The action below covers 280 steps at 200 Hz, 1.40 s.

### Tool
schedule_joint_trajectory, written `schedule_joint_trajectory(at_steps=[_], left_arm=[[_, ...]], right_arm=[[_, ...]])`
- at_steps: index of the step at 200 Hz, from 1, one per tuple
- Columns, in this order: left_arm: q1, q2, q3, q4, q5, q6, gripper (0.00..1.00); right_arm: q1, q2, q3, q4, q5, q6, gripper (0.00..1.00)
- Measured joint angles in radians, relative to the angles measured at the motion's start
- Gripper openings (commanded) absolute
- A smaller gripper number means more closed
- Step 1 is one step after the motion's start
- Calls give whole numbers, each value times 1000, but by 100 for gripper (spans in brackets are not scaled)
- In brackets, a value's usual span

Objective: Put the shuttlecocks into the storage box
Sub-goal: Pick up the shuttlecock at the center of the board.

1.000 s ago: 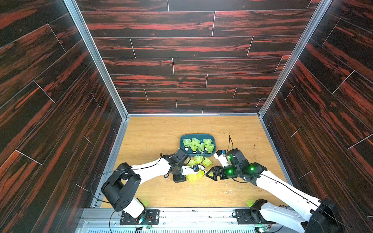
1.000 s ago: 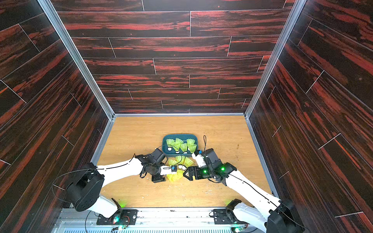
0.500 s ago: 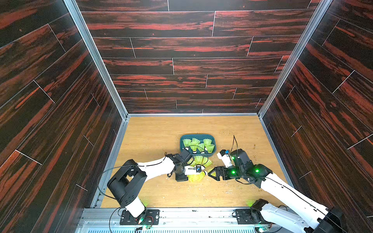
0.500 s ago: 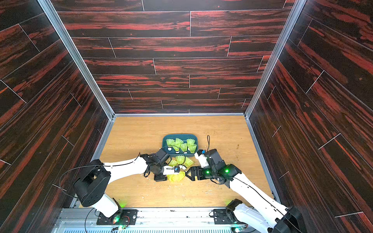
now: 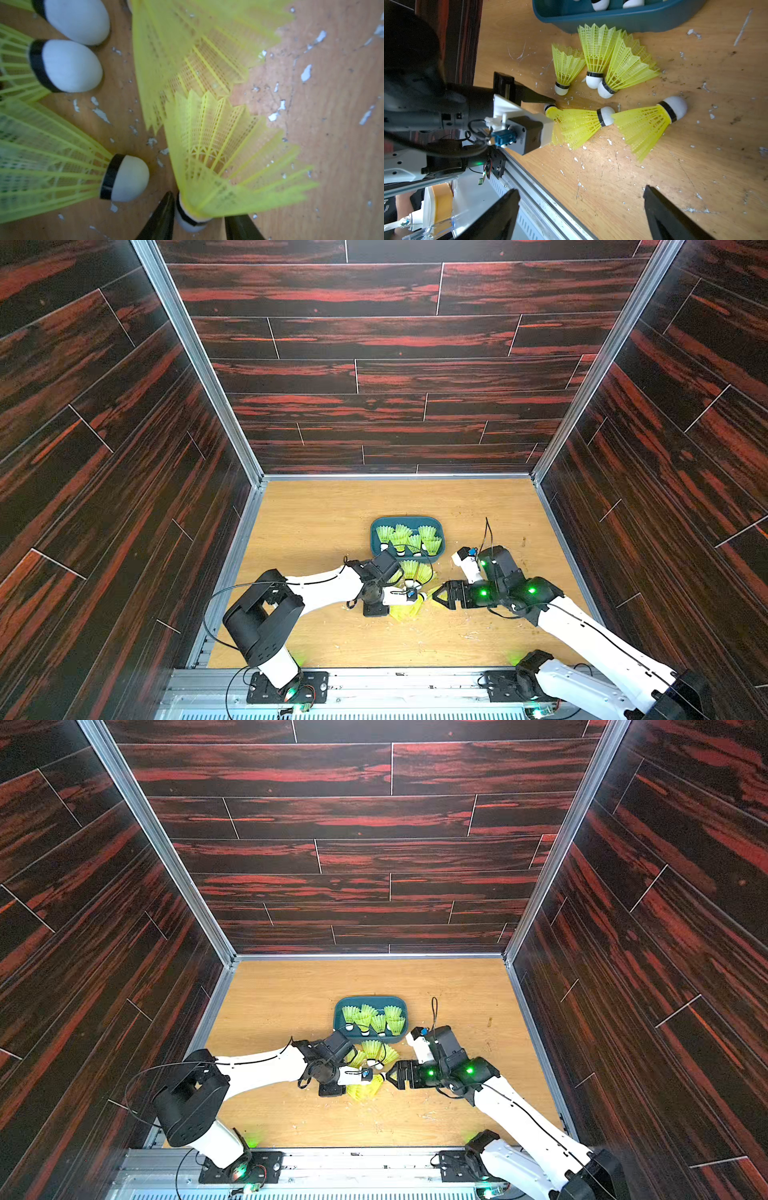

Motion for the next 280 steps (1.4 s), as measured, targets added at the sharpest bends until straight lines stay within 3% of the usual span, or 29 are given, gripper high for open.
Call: schedule_joint_trajectory(at_steps=[66, 118, 176, 233, 280], left_arm=[[-14, 0, 5, -8, 12, -8, 47], [-16, 8, 19, -15, 13, -14, 40], [-28, 28, 28, -19, 13, -18, 46], [-31, 35, 37, -19, 13, -28, 30], [-32, -12, 11, -17, 3, -61, 25]], right_arm=[[-27, -31, 0, -18, 0, 1, 97], [-47, -38, -2, -27, -7, 7, 97], [-64, -38, -2, -28, -13, 8, 97], [-71, -38, -2, -37, -14, 8, 96], [-76, -32, 0, -41, -4, 9, 94]])
